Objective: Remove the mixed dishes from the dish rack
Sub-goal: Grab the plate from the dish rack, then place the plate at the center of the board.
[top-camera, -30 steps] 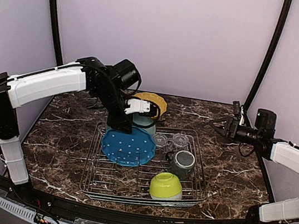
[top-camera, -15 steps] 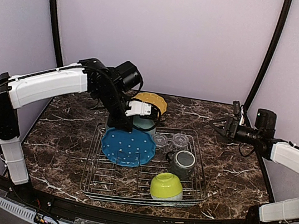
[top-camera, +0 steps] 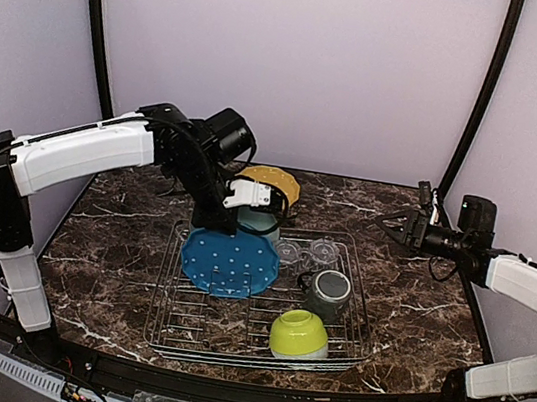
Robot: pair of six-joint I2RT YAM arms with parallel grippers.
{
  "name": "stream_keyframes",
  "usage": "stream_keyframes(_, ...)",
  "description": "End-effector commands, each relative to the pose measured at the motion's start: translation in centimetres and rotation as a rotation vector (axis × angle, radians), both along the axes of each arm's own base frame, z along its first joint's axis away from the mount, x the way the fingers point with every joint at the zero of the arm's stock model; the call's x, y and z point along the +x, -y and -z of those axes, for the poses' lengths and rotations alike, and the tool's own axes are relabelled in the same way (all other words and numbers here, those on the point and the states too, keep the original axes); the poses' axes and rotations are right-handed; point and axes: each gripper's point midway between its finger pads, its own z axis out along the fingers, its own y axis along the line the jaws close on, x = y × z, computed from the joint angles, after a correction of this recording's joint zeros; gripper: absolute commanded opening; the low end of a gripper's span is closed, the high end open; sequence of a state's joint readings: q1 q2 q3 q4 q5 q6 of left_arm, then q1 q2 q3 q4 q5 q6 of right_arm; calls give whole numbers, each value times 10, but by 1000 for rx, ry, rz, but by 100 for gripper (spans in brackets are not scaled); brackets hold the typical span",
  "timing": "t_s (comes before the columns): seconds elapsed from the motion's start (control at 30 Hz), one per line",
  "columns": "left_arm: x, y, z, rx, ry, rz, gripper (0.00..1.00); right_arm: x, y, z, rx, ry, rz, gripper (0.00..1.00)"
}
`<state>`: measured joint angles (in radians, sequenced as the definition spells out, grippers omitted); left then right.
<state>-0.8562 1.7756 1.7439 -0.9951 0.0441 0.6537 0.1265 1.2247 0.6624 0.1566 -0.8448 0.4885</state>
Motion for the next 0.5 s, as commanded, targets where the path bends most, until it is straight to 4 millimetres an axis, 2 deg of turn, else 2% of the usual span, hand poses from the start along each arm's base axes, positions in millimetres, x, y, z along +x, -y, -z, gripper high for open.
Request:
stream_keyframes(0.0,-13,-7,-58,-125,59,-29,1,0,-2,-4,4,23,-7,99)
stream_keyframes(0.47,-29,-3,-121,-301,102,-6,1,1,-2,-5,5,27,-8,99)
